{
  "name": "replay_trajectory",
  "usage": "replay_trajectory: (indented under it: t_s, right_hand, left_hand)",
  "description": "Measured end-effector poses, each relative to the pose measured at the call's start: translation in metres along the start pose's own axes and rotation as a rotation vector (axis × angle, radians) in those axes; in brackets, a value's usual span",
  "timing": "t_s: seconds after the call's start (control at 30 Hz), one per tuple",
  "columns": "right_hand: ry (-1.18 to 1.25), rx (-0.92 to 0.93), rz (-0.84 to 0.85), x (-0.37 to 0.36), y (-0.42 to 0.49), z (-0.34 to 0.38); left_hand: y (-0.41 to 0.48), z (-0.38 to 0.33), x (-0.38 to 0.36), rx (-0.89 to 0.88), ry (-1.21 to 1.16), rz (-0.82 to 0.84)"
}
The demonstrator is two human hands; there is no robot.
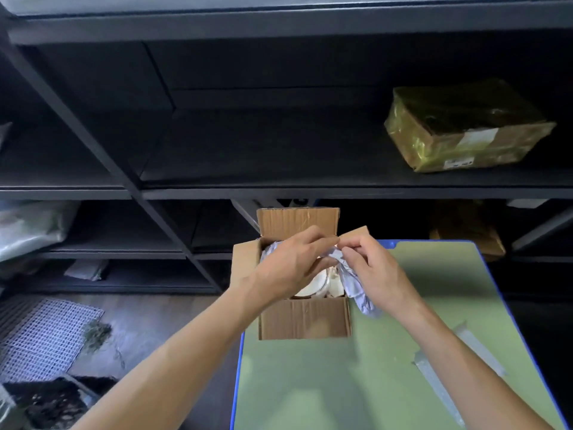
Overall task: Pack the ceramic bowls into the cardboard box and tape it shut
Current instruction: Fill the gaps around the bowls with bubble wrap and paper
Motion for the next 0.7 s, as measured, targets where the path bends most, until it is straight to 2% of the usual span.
replay_trajectory:
  t_s: [0.2, 0.4, 0.47, 0.6, 0.7]
  right_hand:
    - [-0.061, -0.056, -0.064, -0.024, -0.006, 0.006]
    - [-0.463, -0.104, -0.341, -0.023, -0.025, 0.005]
    - [-0.483, -0.109, -0.393, -0.026, -0.027, 0.005]
    - [-0.466, 0.008, -0.467, -0.035, -0.028, 0.003]
    - [-0.532, -0.017, -0.46, -0.048, -0.021, -0.01]
  left_hand:
    - [0.01, 0.044, 0.009, 0.028, -0.01, 0.009]
    - [0.035, 0.049, -0.004, -0.112, 0.108, 0.008]
    - [0.046, 0.044, -0.009, -0.139, 0.104, 0.014]
    - [0.065, 0.046, -0.021, -0.174, 0.127, 0.081]
    - [0.069, 0.046, -0.031, -0.223, 0.14, 0.146]
Point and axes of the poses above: each hand's wrist, its own y-axis towards the middle knuckle, its own x-axis out of the back of the hand, z = x × y, the point moved 6 cm from there along y, towards the middle knuckle, and after that the axes turned 3 degrees about -x, right-handed, at the moved point
